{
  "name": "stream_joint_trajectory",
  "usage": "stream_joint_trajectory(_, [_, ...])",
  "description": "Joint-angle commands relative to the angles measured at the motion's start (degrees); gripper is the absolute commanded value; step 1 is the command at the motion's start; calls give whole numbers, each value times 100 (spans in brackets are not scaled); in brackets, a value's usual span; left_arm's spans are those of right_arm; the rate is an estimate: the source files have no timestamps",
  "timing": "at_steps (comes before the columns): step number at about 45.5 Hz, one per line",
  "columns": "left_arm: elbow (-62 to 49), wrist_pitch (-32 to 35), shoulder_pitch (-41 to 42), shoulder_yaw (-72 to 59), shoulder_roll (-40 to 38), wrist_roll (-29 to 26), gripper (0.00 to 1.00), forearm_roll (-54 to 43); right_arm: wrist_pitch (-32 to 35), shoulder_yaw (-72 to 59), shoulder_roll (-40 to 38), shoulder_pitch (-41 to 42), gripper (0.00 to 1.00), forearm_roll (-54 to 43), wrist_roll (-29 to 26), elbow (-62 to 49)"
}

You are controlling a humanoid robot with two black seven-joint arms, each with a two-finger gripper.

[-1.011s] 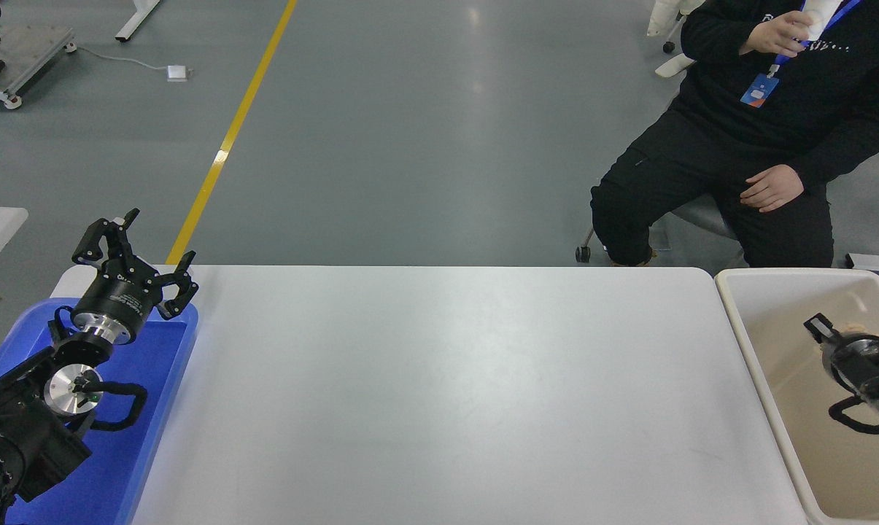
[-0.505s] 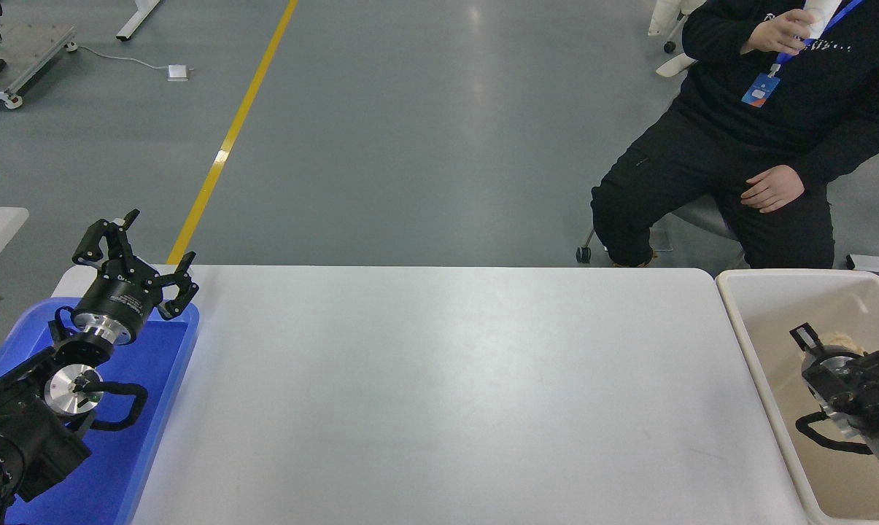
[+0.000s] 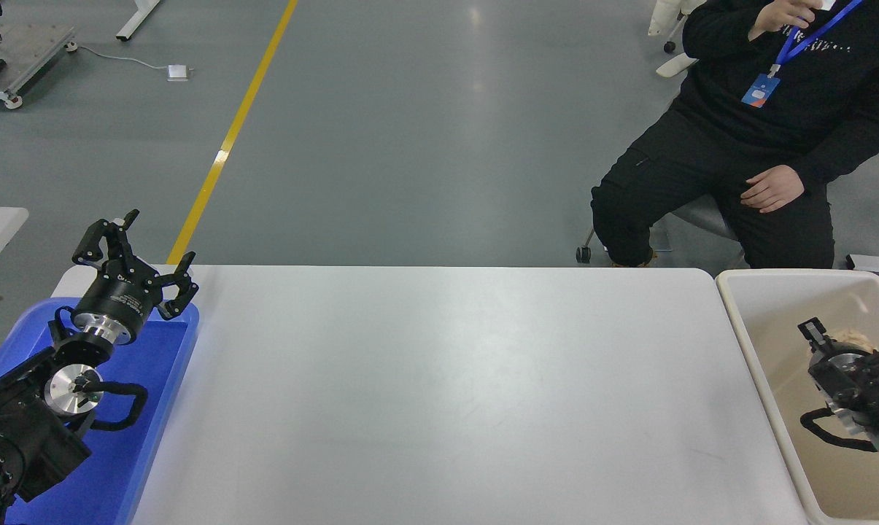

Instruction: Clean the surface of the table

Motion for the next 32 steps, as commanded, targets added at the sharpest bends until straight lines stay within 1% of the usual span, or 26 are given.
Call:
stream_joint_trajectory(1, [0,-6,-3,0,0,0,100,0,6,-7,-125,9,100,7,-2,-11])
stream_joint_trajectory(16, [0,-6,-3,0,0,0,100,0,6,19,-380,105,100,7,25,68])
stream_joint_trajectory(24, [0,-6,-3,0,0,0,100,0,-2,98,-906,377,100,16,34,691])
stream_joint_trajectory(27, [0,-6,-3,0,0,0,100,0,-2,405,-1196,518,100,16,34,1043])
stream_joint_trajectory(30, [0,2,-3,0,0,0,100,0,-2,984,-1504,615,100,16,34,1464])
stream_joint_trajectory(31, [0,-6,-3,0,0,0,100,0,6,1238,-1609,624,100,16,34,1631])
stream_joint_trajectory(32, [0,2,-3,0,0,0,100,0,15,1894,-1845,624,100,7,34,2103])
